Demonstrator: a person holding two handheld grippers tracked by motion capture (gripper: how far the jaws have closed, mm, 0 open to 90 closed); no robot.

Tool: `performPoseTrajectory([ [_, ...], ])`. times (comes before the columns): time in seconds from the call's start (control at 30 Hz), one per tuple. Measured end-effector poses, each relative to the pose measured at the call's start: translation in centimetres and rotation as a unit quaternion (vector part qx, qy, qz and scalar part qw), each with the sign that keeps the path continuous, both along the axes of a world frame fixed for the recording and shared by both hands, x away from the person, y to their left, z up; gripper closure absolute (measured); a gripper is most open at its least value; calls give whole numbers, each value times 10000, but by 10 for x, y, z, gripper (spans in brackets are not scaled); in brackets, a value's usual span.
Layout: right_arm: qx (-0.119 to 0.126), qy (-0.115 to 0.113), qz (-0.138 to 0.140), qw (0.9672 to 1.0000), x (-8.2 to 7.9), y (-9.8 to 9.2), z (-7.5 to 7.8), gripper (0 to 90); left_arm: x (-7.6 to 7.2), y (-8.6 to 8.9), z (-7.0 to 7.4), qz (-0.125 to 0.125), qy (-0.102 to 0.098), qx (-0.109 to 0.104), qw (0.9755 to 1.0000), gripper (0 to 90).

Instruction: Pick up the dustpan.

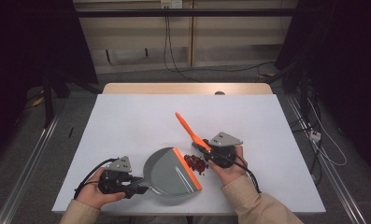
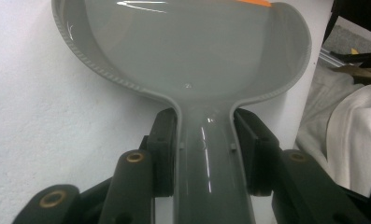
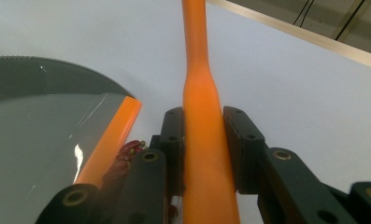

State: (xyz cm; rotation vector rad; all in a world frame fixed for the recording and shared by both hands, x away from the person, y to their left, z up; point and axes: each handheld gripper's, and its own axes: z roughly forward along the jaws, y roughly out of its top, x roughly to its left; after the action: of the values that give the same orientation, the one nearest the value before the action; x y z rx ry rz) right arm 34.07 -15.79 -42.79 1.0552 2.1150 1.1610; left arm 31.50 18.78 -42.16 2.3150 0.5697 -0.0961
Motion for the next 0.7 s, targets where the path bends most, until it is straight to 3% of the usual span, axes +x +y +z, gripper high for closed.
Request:
performPoseTrajectory([
  [0.3,85,-6,-55,9999,-4,5,-1,709,0,0,2,16,-14,78,10000,625],
  [0.37,112,3,-36,9999,-6,6,-1,708,1,0,2,9,49,-12,10000,625],
  [0.57,79,-36,-16,10000,-7,8,-2,708,-1,0,4,-14,10,105,9999,625],
  [0.7,47,-81,-6,10000,-8,9,-2,708,-1,0,4,9,23,65,10000,625],
])
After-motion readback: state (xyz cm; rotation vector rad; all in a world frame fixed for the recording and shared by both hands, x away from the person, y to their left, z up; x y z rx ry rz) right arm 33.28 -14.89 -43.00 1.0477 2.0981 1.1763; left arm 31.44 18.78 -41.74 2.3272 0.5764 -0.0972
